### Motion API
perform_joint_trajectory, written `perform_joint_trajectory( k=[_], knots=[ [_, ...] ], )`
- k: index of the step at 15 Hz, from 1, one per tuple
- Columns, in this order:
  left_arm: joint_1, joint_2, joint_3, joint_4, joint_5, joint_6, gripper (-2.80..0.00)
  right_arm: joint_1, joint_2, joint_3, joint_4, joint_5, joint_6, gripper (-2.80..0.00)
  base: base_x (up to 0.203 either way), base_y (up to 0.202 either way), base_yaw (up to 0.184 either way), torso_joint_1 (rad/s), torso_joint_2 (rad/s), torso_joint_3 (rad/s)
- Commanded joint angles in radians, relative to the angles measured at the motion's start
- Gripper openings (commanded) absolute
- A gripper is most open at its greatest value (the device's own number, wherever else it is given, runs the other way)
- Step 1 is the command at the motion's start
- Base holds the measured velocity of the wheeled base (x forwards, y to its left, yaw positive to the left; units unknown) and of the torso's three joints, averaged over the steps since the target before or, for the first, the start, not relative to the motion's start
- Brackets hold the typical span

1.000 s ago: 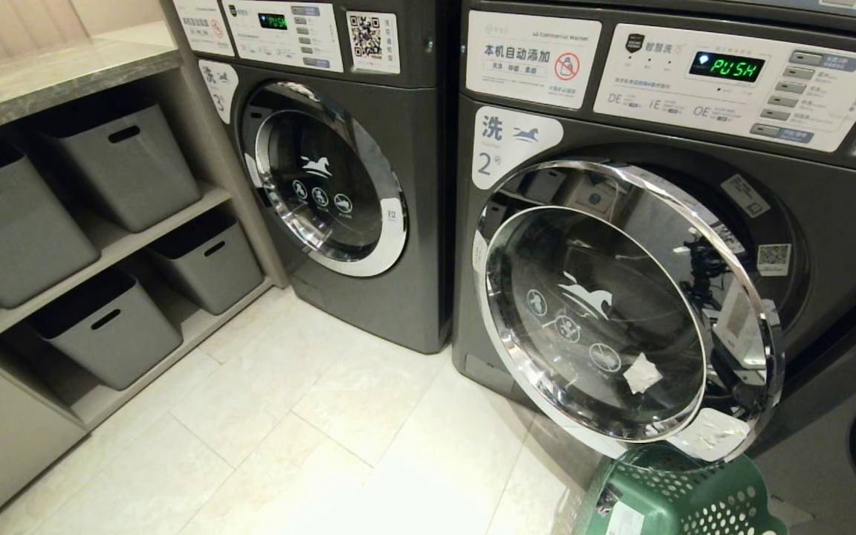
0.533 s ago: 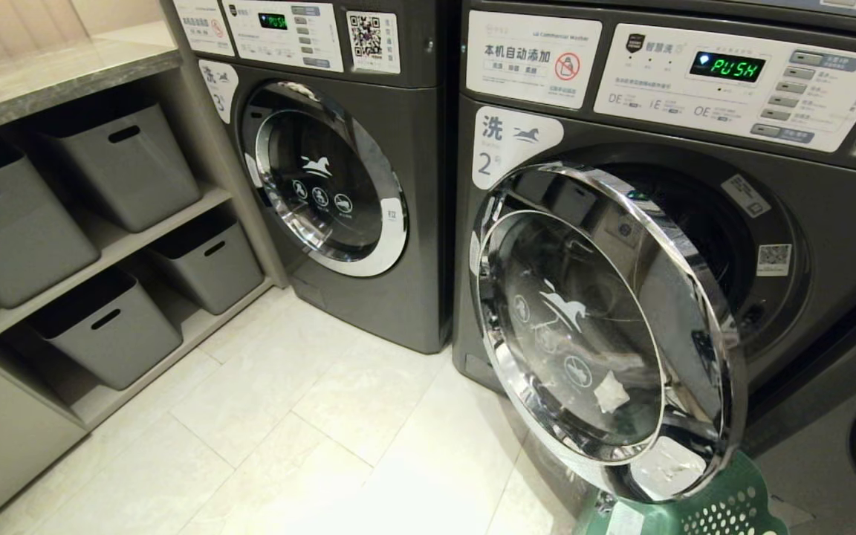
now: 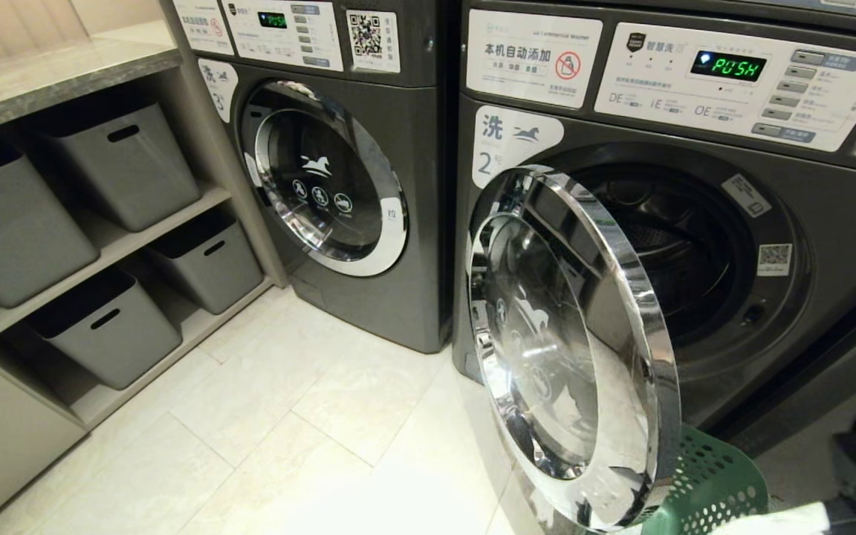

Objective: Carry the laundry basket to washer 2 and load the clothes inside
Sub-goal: Close the washing machine door with the left hand

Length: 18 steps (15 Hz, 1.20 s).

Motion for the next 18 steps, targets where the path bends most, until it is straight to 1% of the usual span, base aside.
perform_joint_trajectory(
  k=[1, 2, 4, 5, 6, 7, 8, 9, 11, 12, 13, 14, 18],
  knots=[
    [0.001, 0.053, -0.064, -0.001, -0.001, 0.001, -2.8, 0.128, 0.158, -0.037, -0.084, -0.067, 0.019, -2.8, 0.0, 0.0, 0.0, 0.0, 0.0, 0.0],
    [0.001, 0.12, -0.118, -0.006, -0.002, 0.0, -2.8, 0.193, 0.201, -0.047, -0.14, -0.125, 0.048, -2.8, 0.0, 0.0, 0.0, 0.0, 0.0, 0.0],
    [0.001, 0.253, -0.255, -0.012, -0.006, -0.005, -2.8, 0.298, 0.305, -0.077, -0.263, -0.265, 0.085, -2.8, 0.0, 0.0, 0.0, 0.0, 0.0, 0.0],
    [0.001, 0.317, -0.314, -0.015, -0.009, -0.007, -2.8, 0.344, 0.35, -0.1, -0.319, -0.372, 0.094, -2.8, 0.0, 0.0, 0.0, 0.0, 0.0, 0.0],
    [0.0, 0.359, -0.351, -0.026, -0.01, -0.009, -2.8, 0.377, 0.373, -0.137, -0.35, -0.464, 0.1, -2.8, 0.0, 0.0, 0.0, 0.0, 0.0, 0.0],
    [0.0, 0.371, -0.353, -0.054, -0.01, -0.009, -2.8, 0.393, 0.379, -0.173, -0.358, -0.525, 0.103, -2.8, 0.0, 0.0, 0.0, 0.0, 0.0, 0.0],
    [0.0, 0.362, -0.336, -0.059, -0.009, -0.008, -2.8, 0.397, 0.365, -0.198, -0.347, -0.567, 0.1, -2.8, 0.0, 0.0, 0.0, 0.0, 0.0, 0.0],
    [0.0, 0.354, -0.322, -0.059, -0.008, -0.008, -2.8, 0.398, 0.337, -0.221, -0.293, -0.592, 0.096, -2.8, 0.0, 0.0, 0.0, 0.0, 0.0, 0.0],
    [0.0, 0.342, -0.302, -0.059, -0.008, -0.008, -2.8, 0.399, 0.27, -0.271, -0.099, -0.629, 0.082, -2.8, 0.0, 0.0, 0.0, 0.0, 0.0, 0.0],
    [0.0, 0.341, -0.295, -0.059, -0.008, -0.008, -2.8, 0.4, 0.246, -0.288, -0.023, -0.696, 0.049, -2.8, 0.0, 0.0, 0.0, 0.0, 0.0, 0.0],
    [0.0, 0.342, -0.293, -0.059, -0.009, -0.008, -2.8, 0.4, 0.238, -0.291, 0.003, -0.768, 0.014, -2.8, 0.0, 0.0, 0.0, 0.0, 0.0, 0.0],
    [0.0, 0.344, -0.293, -0.059, -0.009, -0.008, -2.8, 0.399, 0.237, -0.29, 0.014, -0.794, -0.001, -2.8, 0.0, 0.0, 0.0, 0.0, 0.0, 0.0],
    [0.0, 0.342, -0.293, -0.059, -0.011, -0.008, -2.8, 0.413, 0.279, -0.287, 0.011, -0.793, -0.003, -2.8, 0.0, 0.0, 0.0, 0.0, 0.0, 0.0]
  ],
)
